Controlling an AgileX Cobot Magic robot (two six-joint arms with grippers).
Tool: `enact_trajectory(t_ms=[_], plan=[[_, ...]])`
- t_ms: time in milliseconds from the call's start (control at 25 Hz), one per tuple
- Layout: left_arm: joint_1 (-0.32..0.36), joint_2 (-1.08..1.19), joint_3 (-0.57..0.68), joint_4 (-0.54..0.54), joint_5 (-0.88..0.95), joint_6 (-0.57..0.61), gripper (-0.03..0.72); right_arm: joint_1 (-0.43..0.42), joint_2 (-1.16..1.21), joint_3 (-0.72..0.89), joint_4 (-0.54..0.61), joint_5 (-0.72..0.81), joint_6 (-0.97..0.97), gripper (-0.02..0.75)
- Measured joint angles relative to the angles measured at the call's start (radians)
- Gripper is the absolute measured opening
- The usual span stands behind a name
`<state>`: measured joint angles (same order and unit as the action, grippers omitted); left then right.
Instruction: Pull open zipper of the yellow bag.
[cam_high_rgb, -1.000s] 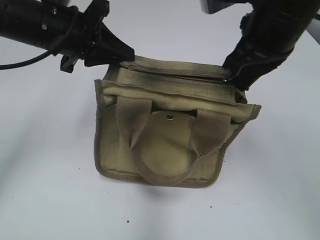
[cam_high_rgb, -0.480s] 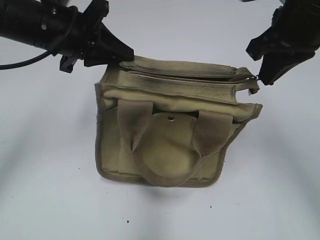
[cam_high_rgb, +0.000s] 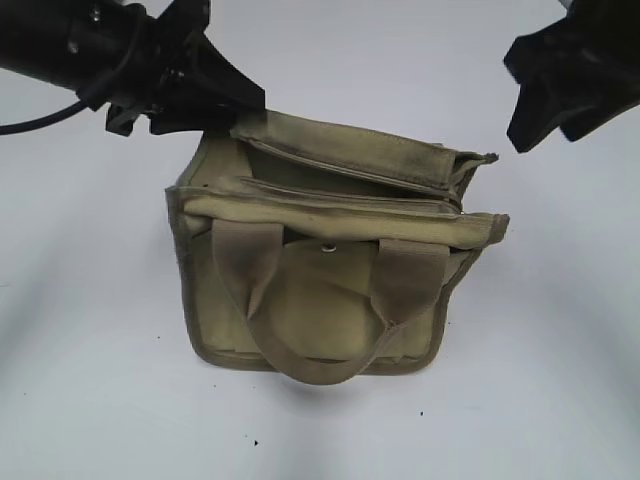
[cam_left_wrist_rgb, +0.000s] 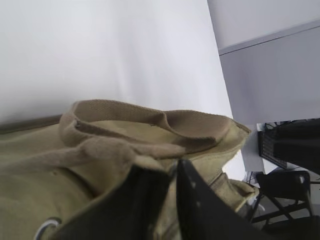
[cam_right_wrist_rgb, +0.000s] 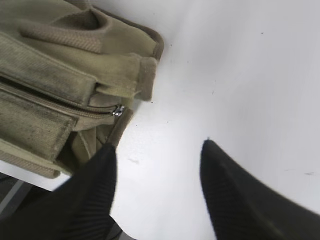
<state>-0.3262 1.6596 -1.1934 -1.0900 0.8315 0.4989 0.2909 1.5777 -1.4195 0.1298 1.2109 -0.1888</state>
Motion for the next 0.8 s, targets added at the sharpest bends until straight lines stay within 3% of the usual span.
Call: enact_trajectory(t_ms=[80, 200, 520, 640, 800], plan=[[0.000, -0.043, 0.000, 0.056, 0.000, 0.000, 0.377, 0.000, -0.049, 0.000, 0.000, 0.001, 0.006, 0.512], [0.000, -0.139, 0.000, 0.194, 0.017, -0.002, 0.494, 0.000, -0.134, 0.002, 0.005, 0.002, 0.010, 0.582], [0.000, -0.508, 0.020, 0.701, 0.189, -0.287, 0.528, 0.000, -0.438, 0.257, 0.019, 0.001, 0.010, 0.583], [0.000, -0.677, 0.096, 0.850, 0.244, -0.403, 0.528, 0.000, -0.571, 0.404, 0.019, 0.002, 0.011, 0.583], [0.000, -0.962, 0.266, 0.972, 0.274, -0.512, 0.528, 0.000, -0.804, 0.579, 0.020, 0.003, 0.015, 0.583]])
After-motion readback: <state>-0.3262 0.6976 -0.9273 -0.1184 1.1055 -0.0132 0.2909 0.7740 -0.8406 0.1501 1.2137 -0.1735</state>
